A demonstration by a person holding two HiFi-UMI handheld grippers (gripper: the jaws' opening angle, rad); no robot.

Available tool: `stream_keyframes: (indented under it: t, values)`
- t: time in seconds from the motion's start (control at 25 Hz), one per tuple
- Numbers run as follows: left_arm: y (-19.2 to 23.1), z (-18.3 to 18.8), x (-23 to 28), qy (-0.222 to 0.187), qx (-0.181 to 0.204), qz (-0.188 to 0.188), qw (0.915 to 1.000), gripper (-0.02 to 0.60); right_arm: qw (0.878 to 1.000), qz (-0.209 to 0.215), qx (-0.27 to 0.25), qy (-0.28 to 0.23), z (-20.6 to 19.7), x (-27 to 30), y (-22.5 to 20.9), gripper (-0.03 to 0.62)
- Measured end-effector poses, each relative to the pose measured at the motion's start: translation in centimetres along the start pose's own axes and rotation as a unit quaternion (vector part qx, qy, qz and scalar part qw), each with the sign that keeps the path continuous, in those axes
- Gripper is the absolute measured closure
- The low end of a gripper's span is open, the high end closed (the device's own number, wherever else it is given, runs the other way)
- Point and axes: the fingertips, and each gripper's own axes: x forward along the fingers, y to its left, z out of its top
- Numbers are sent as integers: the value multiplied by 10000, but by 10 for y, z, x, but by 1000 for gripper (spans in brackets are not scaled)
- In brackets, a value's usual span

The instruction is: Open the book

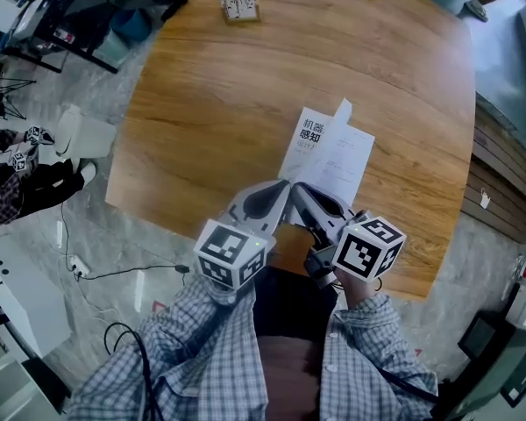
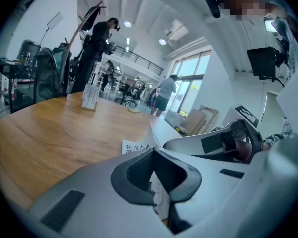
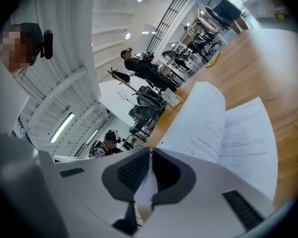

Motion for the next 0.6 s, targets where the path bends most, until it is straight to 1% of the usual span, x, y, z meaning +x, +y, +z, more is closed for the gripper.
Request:
stream_keyframes:
  t: [0.12,0.24,0.36,0.6]
  values:
    - [17,2,-6,-83,-99,169,9998,574,9999,49,-136,94,-1,17,5,563]
    - [37,4,-12,-174,-309,331,9988,575,9996,152,-152,209,-3,37,9,563]
    - [54,1,-16,-105,-357,476,9982,575,9989,193,-203,377,-9,54,10,563]
    - [82,-2,-25,-101,-503,749,9959,575,9980,329,-99,533,-17,82,13,563]
